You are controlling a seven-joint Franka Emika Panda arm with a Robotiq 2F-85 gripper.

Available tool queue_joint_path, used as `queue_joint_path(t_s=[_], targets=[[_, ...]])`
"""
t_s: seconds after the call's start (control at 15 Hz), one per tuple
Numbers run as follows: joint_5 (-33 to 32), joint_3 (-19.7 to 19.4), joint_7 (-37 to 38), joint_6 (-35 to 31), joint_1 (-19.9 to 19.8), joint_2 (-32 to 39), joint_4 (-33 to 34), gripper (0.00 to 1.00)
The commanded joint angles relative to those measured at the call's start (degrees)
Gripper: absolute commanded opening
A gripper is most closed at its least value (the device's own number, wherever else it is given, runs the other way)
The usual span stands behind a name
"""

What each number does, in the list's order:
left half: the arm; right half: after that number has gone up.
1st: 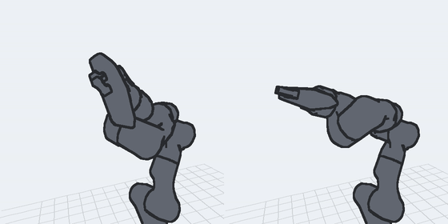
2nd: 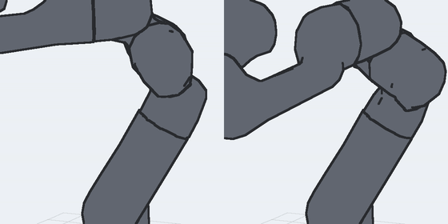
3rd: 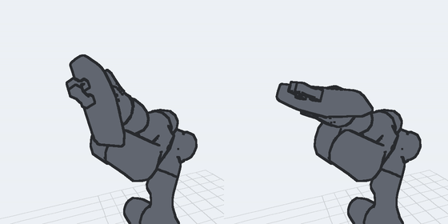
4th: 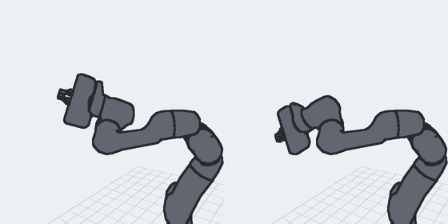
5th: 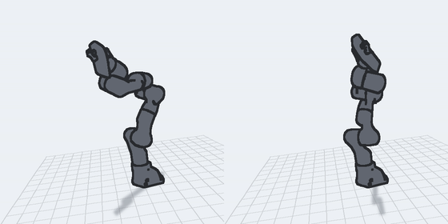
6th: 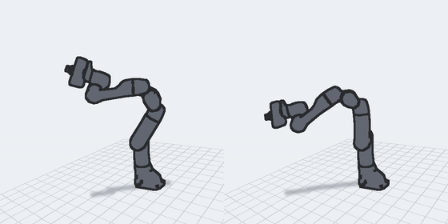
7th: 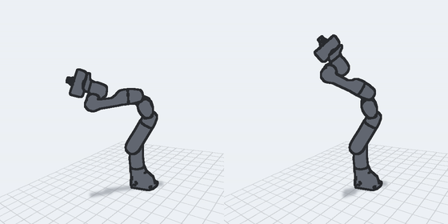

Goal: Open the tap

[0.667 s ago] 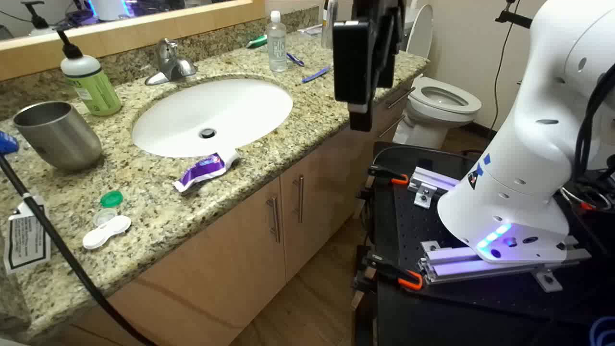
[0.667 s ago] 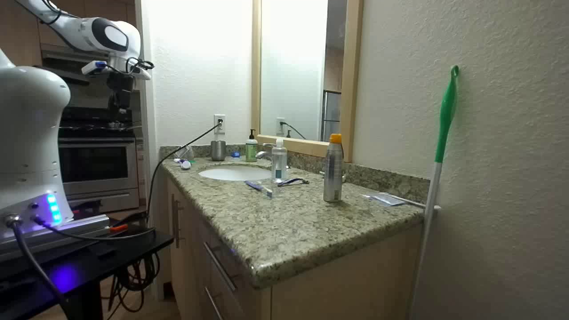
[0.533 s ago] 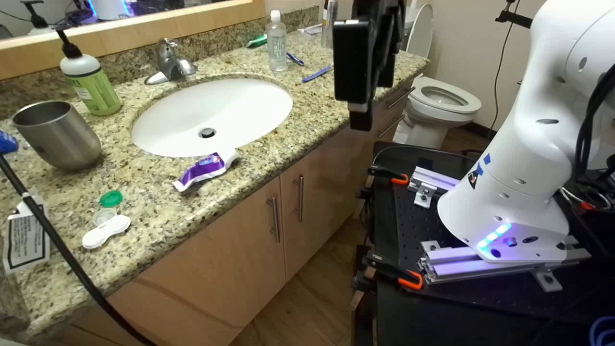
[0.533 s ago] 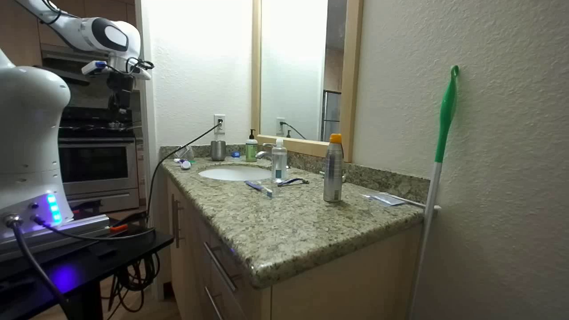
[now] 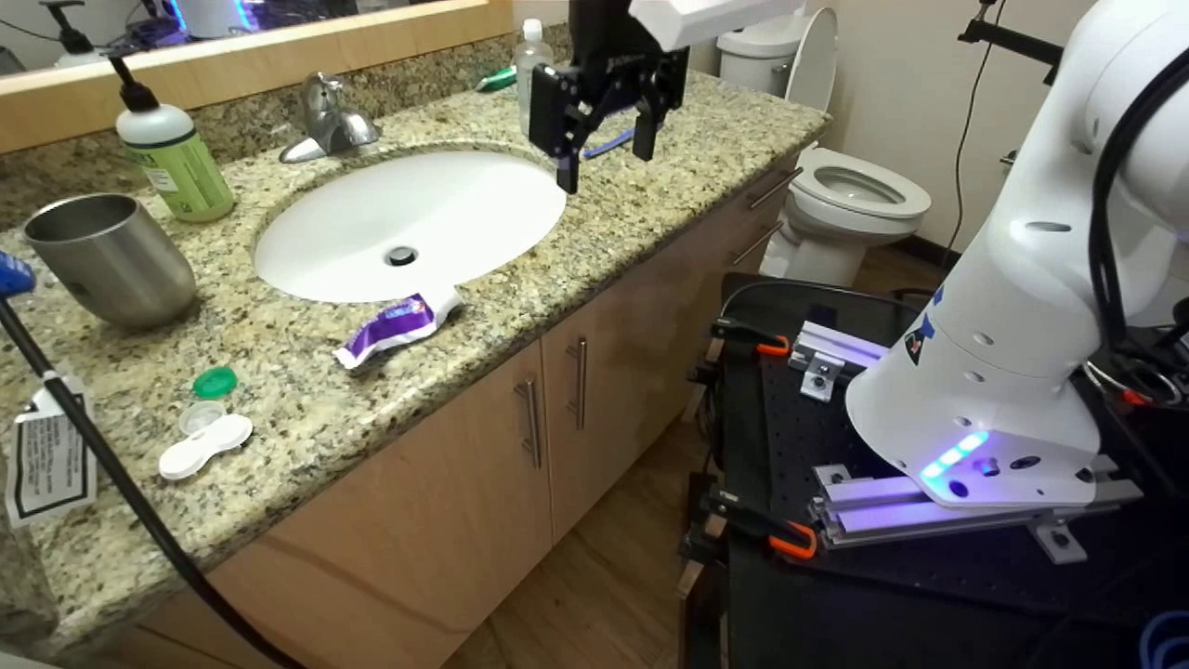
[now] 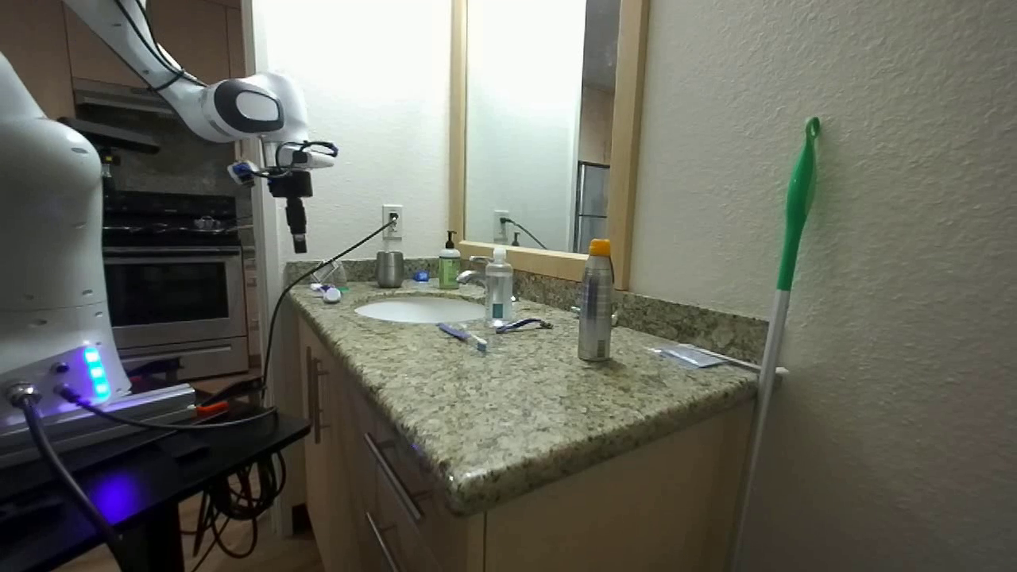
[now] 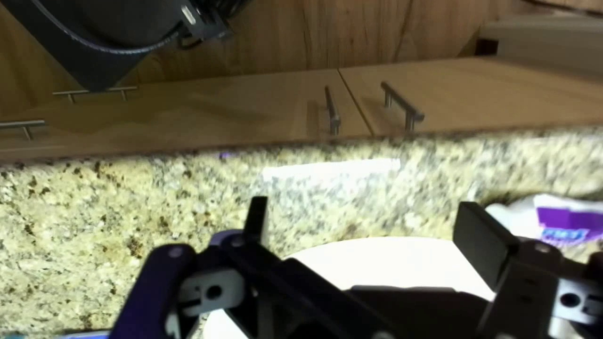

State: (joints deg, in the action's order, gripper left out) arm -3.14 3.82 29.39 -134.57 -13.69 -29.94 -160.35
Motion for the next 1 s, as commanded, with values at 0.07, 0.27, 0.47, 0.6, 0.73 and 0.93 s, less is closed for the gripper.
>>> queue_joint_path(t_s=[0.07,0.27,0.47,0.6,0.73,0.93], targets=[[-1.2,-4.5,2.5,-19.0,-6.9,12.0,3.8,1.0],[-0.6,-4.9,2.6,-21.4,-7.0,11.4,3.4,1.0],[-0.6,-5.0,3.3,-21.9,-6.8,12.1,4.1,1.0],[-5.9,-1.7,9.0,-28.1,-10.2,14.5,3.8,1.0],[-12.2,0.9,14.4,-38.3,-14.0,19.9,6.9,1.0],[-29.1,9.5,23.9,-48.4,-27.1,25.5,13.4,1.0]])
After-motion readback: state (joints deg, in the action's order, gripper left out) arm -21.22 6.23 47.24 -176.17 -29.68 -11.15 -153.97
